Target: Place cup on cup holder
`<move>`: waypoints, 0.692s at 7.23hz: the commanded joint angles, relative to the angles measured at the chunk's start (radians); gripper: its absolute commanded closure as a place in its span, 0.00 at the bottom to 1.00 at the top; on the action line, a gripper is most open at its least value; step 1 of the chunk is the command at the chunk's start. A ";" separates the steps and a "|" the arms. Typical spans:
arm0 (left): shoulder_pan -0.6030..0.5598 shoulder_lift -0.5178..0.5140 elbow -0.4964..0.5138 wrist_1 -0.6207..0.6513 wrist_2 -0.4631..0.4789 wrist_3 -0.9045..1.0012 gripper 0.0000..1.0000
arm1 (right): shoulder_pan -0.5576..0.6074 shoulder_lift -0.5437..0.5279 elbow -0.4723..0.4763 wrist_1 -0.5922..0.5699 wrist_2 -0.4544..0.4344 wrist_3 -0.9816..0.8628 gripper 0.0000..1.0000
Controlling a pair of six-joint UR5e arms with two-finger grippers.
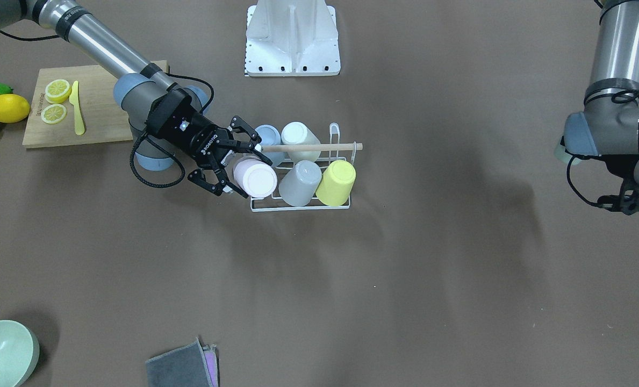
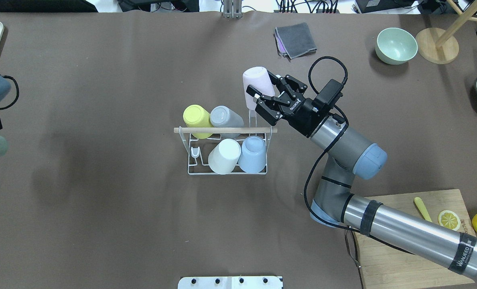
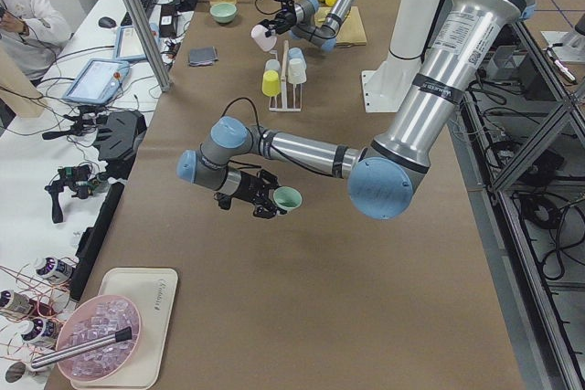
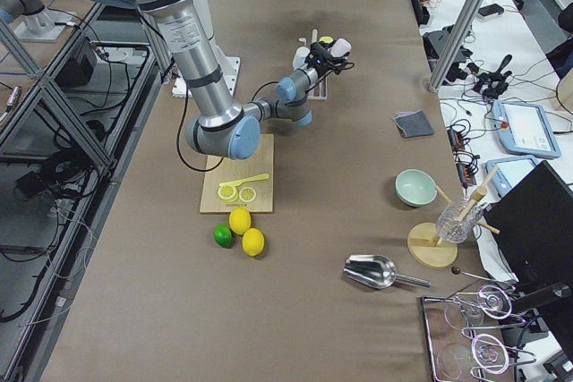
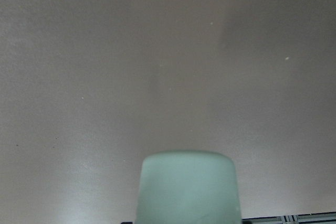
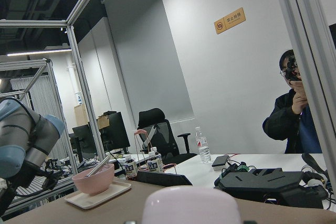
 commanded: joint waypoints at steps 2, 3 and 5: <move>-0.025 0.010 0.006 -0.504 -0.055 -0.407 1.00 | -0.032 -0.002 -0.011 0.035 0.001 -0.002 1.00; -0.025 0.012 0.005 -0.647 -0.055 -0.539 1.00 | -0.032 -0.002 -0.011 0.041 0.001 -0.002 1.00; -0.032 0.030 -0.001 -0.965 -0.055 -0.788 1.00 | -0.032 -0.002 -0.011 0.041 0.003 -0.003 1.00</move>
